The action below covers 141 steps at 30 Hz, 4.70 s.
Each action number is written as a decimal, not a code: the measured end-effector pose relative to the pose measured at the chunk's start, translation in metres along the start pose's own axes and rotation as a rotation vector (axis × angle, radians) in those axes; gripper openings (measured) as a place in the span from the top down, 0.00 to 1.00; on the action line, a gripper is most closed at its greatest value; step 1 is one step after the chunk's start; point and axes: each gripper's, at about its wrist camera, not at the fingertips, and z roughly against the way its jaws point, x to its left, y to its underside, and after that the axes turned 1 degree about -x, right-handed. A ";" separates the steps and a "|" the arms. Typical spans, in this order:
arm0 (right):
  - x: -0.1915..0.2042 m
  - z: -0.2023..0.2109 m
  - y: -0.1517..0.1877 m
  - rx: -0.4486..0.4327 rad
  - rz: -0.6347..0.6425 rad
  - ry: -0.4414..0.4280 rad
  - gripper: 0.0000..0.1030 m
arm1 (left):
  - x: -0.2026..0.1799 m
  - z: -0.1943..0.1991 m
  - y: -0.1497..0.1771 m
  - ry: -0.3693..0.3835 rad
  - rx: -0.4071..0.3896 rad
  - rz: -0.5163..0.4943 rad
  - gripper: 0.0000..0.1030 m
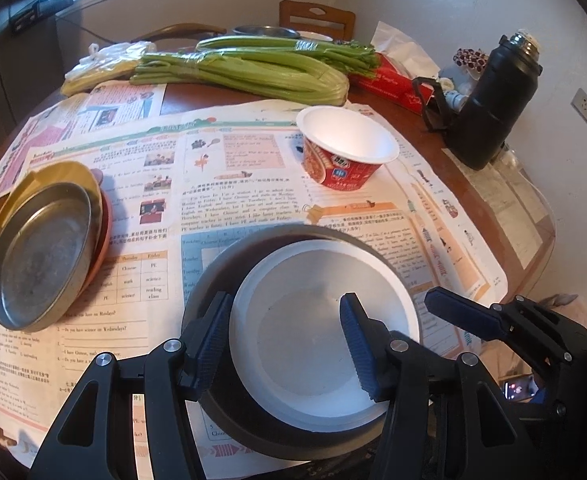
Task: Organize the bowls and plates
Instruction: 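Lower the white foam bowl into the steel bowl with the left tool, then open the left tool and release the white foam bowl, then move the left tool to the red-printed paper bowl and grasp its rim, then lift the paper bowl with the left tool and carry it over the steel bowl, then lower the paper bowl into the white foam bowl with the left tool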
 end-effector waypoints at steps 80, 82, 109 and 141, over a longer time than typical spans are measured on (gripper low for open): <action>-0.077 -0.098 -0.094 0.035 -0.135 0.061 0.56 | -0.012 -0.129 -0.129 0.061 0.108 -0.081 0.51; -0.076 -0.095 -0.094 0.029 -0.134 0.061 0.56 | -0.014 -0.124 -0.129 0.059 0.097 -0.087 0.51; -0.029 -0.011 -0.082 -0.097 -0.057 0.076 0.56 | -0.025 -0.023 -0.101 0.064 -0.053 -0.108 0.54; 0.040 0.069 -0.041 -0.179 0.059 0.060 0.56 | -0.019 0.079 -0.037 0.040 -0.144 -0.095 0.53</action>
